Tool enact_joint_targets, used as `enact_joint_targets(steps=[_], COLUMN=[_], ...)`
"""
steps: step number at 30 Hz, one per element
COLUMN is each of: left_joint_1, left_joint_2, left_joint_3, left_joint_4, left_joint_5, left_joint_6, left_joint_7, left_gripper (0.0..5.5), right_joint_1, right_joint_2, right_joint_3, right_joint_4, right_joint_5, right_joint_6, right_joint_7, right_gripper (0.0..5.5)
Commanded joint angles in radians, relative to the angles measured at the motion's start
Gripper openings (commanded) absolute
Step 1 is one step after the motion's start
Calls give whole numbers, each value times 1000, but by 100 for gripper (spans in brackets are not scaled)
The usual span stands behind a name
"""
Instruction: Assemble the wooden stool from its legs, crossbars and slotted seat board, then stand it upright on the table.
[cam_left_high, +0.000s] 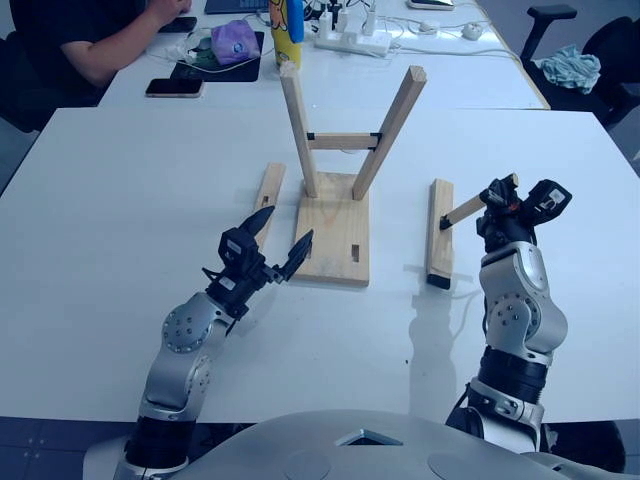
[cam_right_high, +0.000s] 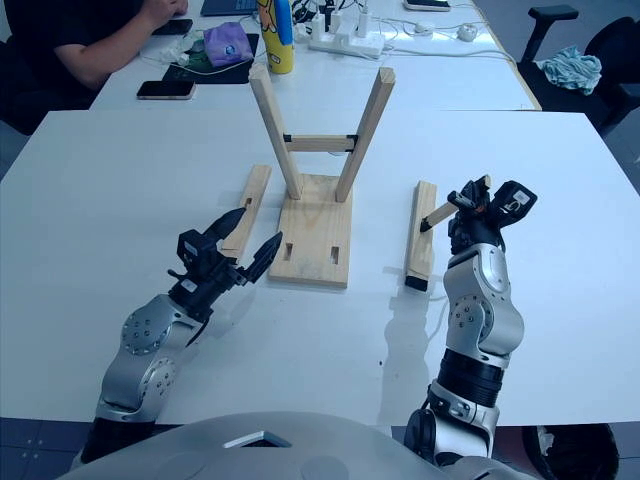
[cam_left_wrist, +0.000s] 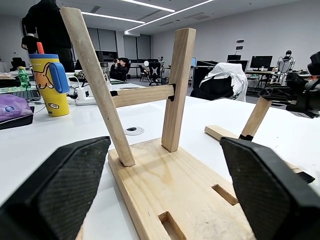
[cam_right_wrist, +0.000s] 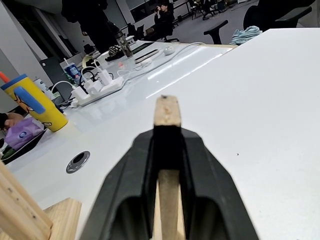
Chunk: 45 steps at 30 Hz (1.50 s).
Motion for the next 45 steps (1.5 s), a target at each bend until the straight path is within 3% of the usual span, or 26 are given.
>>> enact_joint_targets(steps=[1,18,24,31,39,45], left_joint_1=[-14,-7,3,3,-23,9], left_joint_2=[8,15,28,31,7,-4], left_joint_3=[-2,-4,4,3,4,-7], left_joint_4=[1,-87,-153,-162,-131,-136], left_joint_5=[-2,-4,-16,-16,3,17], left_joint_6=[10,68,118,140,117,94], left_joint_7=[-12,8,19,23,52,65], left_gripper=[407,407,407,407,407,407], right_joint_1=[-16,130,221,233,57,163], right_joint_2=[-3,-19,-49,-43,-84,-74], right_joint_3=[7,168,231,236,222,213], right_joint_4=[59,58,106,153,333,289], right_joint_5=[-29,-233,-332,-331,-302,-265], right_joint_6=[-38,-55,-160,-197,-139,-231], right_joint_7=[10,22,69,113,178,252], right_gripper=[45,45,45,45,45,45])
